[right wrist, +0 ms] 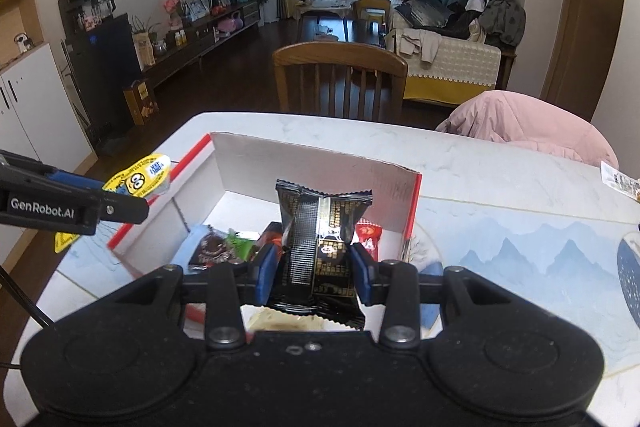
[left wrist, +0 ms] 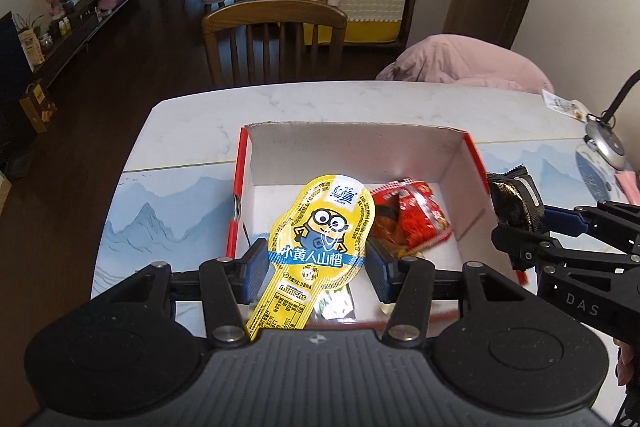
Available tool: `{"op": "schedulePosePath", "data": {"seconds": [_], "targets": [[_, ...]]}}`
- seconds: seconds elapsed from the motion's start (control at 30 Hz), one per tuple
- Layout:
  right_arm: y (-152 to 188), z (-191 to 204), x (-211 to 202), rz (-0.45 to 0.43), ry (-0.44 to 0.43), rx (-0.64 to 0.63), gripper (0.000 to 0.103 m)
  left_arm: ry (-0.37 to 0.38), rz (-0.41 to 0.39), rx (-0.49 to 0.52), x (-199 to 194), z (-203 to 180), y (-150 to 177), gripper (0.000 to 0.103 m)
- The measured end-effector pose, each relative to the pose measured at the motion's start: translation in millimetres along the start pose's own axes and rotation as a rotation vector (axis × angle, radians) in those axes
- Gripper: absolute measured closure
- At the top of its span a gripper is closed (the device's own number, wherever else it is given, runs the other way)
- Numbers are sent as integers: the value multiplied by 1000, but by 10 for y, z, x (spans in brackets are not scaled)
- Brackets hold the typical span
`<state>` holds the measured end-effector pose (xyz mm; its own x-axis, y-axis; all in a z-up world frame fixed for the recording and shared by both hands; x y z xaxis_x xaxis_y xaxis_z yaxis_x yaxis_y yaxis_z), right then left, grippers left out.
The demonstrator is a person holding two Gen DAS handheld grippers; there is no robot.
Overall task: Organize snacks
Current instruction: 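Lift both held snacks and carry them over the red box, then open both tools to drop the snacks into the box and withdraw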
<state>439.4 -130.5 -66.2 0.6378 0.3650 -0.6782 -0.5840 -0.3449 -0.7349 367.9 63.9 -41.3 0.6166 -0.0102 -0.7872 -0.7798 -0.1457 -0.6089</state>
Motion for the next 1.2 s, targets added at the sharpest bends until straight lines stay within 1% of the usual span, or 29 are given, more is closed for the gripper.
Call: {"op": "schedulePosePath", "data": {"seconds": [0.1,0.23,0.37,0.57,0.87,1.0,1.2], "targets": [[-42,-27,140,21,-20,-11,64,-24,19,8,149,25,-90,52],[-87,-55,363,76,-29,-9,64,-42,64,0,373,53,-190,52],[-112,-62,617,128,-20,-31,64,-62,103,0,587,68,-242,52],[-63,-35,904,187,-9,-66,64,-80,174,13,917,100,-277,52],[32,46,1127,246,-17,-98,64,-99,257,16,1270,166,-230,52],[35,71,1174,253,-25,-101,64,-101,279,40,1342,146,-195,52],[43,42,1213,274,-36,-70,64,-104,306,40,1415,152,-155,51]]}}
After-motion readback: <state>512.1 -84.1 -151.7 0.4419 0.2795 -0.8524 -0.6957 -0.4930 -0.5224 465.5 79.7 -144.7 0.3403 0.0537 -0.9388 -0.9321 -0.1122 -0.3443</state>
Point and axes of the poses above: each gripper's, at about its wrist camera, not at the fingertips, and x roughly the way its jaws point, z to its left, y to its underside, the point moved 4 cm from there along x, roughly the way its jaws point, and after that the axes turned 4 degrees about y, right-handed, at the moved point
